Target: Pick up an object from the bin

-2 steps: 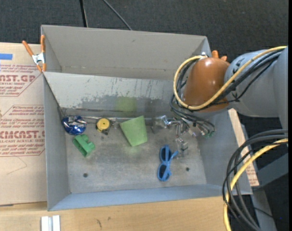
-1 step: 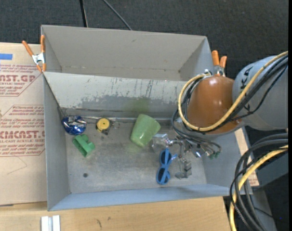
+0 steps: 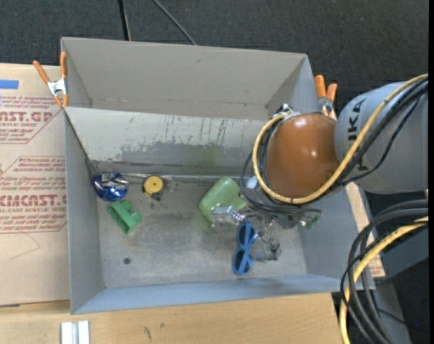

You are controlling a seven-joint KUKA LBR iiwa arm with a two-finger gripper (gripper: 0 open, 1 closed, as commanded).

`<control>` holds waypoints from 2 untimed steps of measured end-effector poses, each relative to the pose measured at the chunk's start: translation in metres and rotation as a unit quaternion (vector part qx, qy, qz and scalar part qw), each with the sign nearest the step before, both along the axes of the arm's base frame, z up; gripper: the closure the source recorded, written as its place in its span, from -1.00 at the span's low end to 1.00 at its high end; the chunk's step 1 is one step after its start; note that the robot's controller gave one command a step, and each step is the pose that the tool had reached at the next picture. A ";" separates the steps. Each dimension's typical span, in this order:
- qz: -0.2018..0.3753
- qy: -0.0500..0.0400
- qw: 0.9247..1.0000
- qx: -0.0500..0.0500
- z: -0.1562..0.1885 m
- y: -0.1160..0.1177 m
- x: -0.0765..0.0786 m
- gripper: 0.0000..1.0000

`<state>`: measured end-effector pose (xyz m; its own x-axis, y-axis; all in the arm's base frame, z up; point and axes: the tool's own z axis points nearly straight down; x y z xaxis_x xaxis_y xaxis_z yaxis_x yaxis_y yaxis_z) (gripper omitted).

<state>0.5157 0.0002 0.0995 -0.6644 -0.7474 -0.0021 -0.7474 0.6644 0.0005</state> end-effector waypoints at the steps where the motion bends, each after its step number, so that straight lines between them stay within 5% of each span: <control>1: -0.022 0.002 1.000 0.000 -0.032 -0.007 0.008 -1.00; 2: -0.023 0.001 1.000 0.000 -0.032 -0.006 0.008 -1.00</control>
Offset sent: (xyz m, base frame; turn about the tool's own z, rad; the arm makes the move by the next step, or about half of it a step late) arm 0.0089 -0.0088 -0.0295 0.0445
